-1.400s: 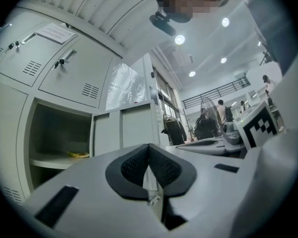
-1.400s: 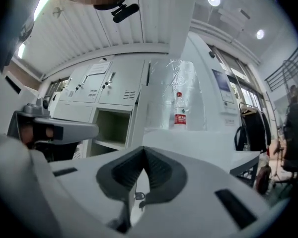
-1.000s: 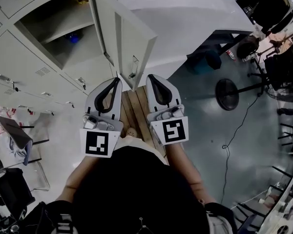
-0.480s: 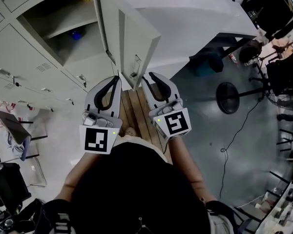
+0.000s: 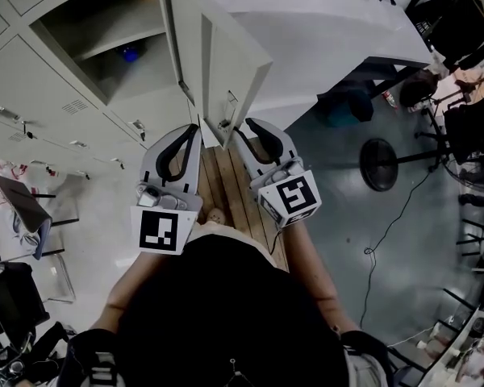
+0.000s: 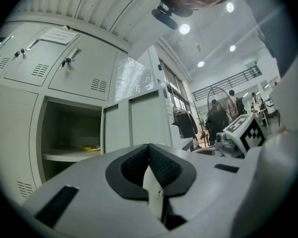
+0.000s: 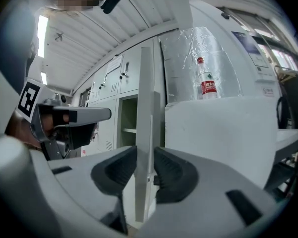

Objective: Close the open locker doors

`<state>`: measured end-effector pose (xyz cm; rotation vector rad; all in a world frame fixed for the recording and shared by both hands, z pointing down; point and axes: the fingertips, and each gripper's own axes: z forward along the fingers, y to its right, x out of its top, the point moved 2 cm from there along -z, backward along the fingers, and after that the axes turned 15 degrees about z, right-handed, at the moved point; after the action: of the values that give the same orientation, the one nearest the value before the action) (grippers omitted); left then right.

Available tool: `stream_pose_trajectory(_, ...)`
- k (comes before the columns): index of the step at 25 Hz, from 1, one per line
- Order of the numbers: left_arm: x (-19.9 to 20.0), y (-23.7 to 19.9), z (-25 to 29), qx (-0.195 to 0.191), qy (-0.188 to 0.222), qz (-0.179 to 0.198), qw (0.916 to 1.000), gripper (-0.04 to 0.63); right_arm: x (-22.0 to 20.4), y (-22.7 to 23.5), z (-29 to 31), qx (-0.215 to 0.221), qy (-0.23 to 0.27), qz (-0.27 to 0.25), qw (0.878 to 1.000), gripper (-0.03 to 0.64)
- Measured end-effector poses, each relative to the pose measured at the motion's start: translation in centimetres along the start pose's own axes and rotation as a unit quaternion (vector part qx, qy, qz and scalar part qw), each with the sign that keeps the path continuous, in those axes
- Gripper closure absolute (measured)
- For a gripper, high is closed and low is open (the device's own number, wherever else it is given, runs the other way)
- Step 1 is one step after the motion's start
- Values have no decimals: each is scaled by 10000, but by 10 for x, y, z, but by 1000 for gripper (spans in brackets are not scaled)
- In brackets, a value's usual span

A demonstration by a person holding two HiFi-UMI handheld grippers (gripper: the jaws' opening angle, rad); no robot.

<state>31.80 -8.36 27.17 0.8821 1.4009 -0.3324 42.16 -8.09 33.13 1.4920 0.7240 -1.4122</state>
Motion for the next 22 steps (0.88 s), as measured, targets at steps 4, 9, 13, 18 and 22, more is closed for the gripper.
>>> stream_pose_trajectory(4,0,-2,-1,43,-14,24,10000,593,0,0,2,123,16,76,9999,523)
stream_pose_trajectory(9,1,-5,-6,120,-54,52,9999,593,-1,-8,5,388,-95,54,9992,523)
stream_pose_trajectory(13,1,-11,-12,207,-68,81,9997,594,-2,-16,8,492,-151,-39,9987,523)
stream_pose_trajectory(18,0,-15,-20,294,-67,63,9995,594,-7,-35,13,698,-242,-170,9971,523)
stream_pose_trajectory(22,0,-18,-27,359,-63,69,9993,594,-10,-48,19,846,-317,-209,9957,523)
